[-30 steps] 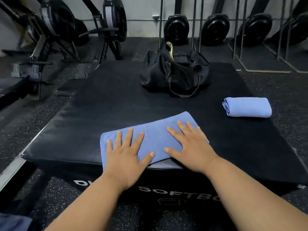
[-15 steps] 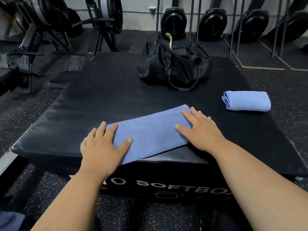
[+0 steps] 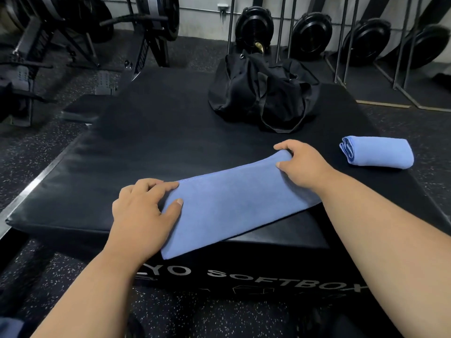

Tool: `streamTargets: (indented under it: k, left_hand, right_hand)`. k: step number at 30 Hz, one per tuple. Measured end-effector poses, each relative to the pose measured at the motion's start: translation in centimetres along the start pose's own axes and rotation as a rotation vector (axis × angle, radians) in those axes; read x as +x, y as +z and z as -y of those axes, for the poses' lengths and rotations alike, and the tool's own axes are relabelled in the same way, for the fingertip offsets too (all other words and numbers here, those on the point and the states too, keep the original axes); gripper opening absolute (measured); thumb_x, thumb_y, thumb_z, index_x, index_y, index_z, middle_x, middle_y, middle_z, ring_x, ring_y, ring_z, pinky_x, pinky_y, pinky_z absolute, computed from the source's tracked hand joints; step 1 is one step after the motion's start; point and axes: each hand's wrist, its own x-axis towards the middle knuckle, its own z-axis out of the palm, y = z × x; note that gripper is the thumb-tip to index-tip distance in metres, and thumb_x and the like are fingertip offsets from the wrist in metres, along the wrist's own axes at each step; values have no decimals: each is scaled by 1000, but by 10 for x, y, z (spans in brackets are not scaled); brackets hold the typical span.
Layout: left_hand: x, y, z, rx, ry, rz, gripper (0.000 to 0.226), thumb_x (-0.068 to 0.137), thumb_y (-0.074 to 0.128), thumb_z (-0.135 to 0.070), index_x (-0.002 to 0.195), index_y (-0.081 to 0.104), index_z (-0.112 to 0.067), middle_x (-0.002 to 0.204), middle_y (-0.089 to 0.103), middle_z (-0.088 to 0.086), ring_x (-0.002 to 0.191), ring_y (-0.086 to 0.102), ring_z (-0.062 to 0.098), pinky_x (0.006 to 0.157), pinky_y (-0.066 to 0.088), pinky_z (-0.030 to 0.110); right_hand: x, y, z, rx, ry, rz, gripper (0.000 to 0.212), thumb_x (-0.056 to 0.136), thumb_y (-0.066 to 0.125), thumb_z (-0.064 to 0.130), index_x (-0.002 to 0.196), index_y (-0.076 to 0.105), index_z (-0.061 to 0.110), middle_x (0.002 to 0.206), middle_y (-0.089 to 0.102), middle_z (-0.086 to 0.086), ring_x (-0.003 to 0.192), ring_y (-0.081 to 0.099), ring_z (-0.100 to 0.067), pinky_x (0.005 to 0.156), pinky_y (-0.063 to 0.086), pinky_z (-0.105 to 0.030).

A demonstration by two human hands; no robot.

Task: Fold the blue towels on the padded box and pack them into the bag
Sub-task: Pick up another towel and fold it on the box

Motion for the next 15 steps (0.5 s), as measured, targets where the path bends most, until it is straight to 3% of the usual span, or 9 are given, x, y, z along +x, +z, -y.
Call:
streamTargets:
  k: [4, 9, 12, 15]
  left_hand:
    - [4, -2, 1, -25, -14, -8, 42, 90, 70, -52, 131, 64, -49, 119, 48, -22, 120, 41, 17, 104, 29, 35]
    - [4, 3, -1, -41, -36, -60, 65, 83, 72, -51, 144, 51, -50, 114, 44, -13, 108, 34, 14, 100, 31, 37]
    - [0, 6, -2, -84, -15, -108, 67, 83, 73, -45, 146, 52, -47, 133, 39, -7, 123, 33, 19, 110, 31, 43]
    - [-1, 9, 0, -96, 40, -120, 52, 83, 62, -44, 135, 65, -44, 153, 41, -3, 136, 33, 24, 112, 33, 47]
  right_hand:
    - [38, 9, 26, -136, -163, -40, 46, 94, 66, 12, 134, 62, 33, 138, 61, 10, 127, 55, -15, 102, 42, -30]
    - [95, 26, 81, -350, -384, -174, 49, 96, 59, 9, 140, 61, 30, 119, 64, 0, 116, 56, -29, 103, 45, -44]
    - [114, 32, 107, -388, -396, -148, 53, 97, 63, 15, 148, 56, 31, 127, 56, -5, 116, 56, -29, 102, 46, -44]
    - [112, 47, 112, -330, -410, -39, 48, 99, 63, 31, 146, 59, 31, 144, 52, -5, 132, 53, -27, 113, 41, -40]
